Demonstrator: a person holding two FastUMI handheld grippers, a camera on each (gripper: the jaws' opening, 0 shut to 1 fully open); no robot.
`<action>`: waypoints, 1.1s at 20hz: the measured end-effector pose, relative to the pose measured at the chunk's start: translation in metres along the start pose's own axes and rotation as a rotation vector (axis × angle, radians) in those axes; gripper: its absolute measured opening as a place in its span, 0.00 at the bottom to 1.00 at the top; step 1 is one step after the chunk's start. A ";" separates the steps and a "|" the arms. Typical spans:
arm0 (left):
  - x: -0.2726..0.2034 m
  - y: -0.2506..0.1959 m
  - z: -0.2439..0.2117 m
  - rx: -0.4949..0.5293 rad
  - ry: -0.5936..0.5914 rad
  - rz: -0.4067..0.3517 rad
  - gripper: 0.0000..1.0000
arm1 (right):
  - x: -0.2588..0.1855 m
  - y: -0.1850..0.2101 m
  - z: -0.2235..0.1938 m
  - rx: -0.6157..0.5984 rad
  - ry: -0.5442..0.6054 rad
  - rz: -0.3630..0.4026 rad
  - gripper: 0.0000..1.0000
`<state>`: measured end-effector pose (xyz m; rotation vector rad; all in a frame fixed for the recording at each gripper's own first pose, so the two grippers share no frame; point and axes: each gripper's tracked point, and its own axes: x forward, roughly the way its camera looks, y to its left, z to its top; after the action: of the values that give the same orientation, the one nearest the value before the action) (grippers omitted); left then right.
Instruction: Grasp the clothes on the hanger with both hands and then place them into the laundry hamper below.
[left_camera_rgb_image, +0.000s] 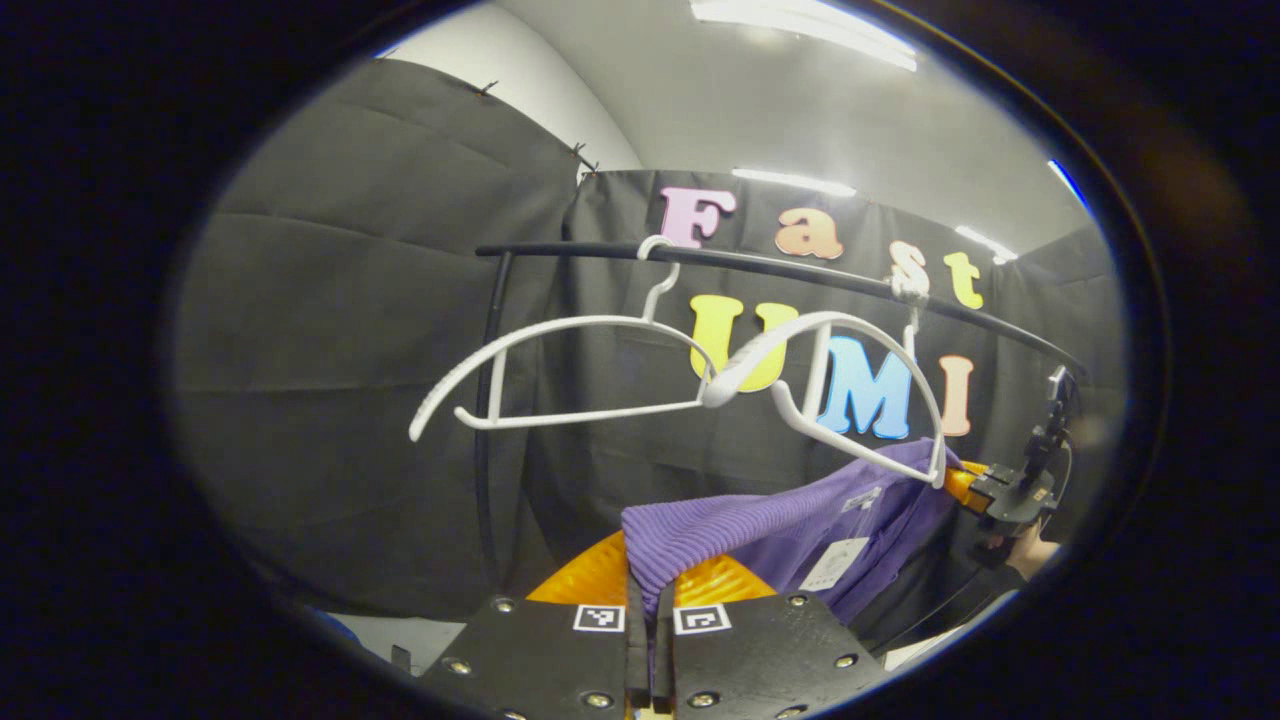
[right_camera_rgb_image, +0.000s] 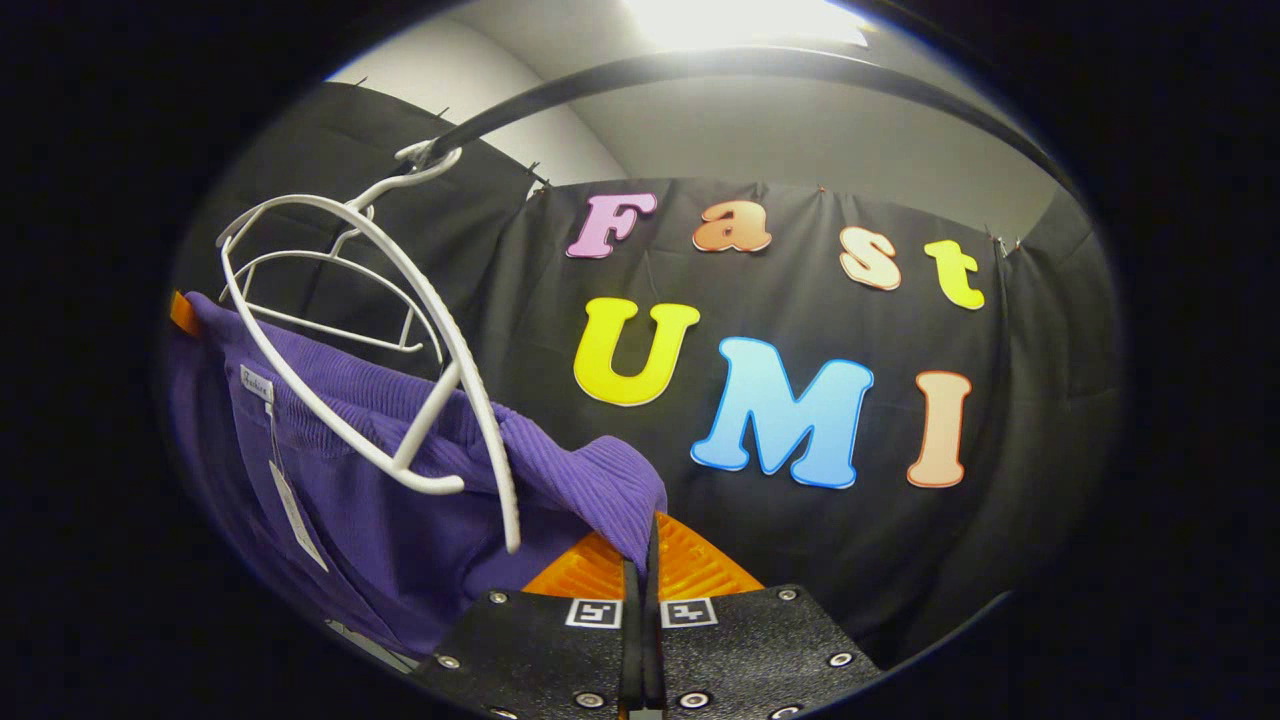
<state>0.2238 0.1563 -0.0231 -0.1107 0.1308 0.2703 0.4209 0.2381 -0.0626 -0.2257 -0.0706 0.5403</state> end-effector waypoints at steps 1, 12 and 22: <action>-0.002 -0.008 -0.002 -0.005 0.004 -0.005 0.03 | -0.004 -0.007 -0.008 0.005 0.010 -0.006 0.00; -0.045 -0.040 -0.051 -0.030 0.093 0.015 0.03 | -0.072 -0.016 -0.083 0.140 0.167 0.010 0.00; -0.111 0.005 -0.083 -0.031 0.133 0.027 0.03 | -0.159 0.041 -0.104 0.237 0.348 0.046 0.00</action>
<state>0.1074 0.1220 -0.0893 -0.1582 0.2601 0.2917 0.2771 0.1700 -0.1747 -0.0873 0.3361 0.5435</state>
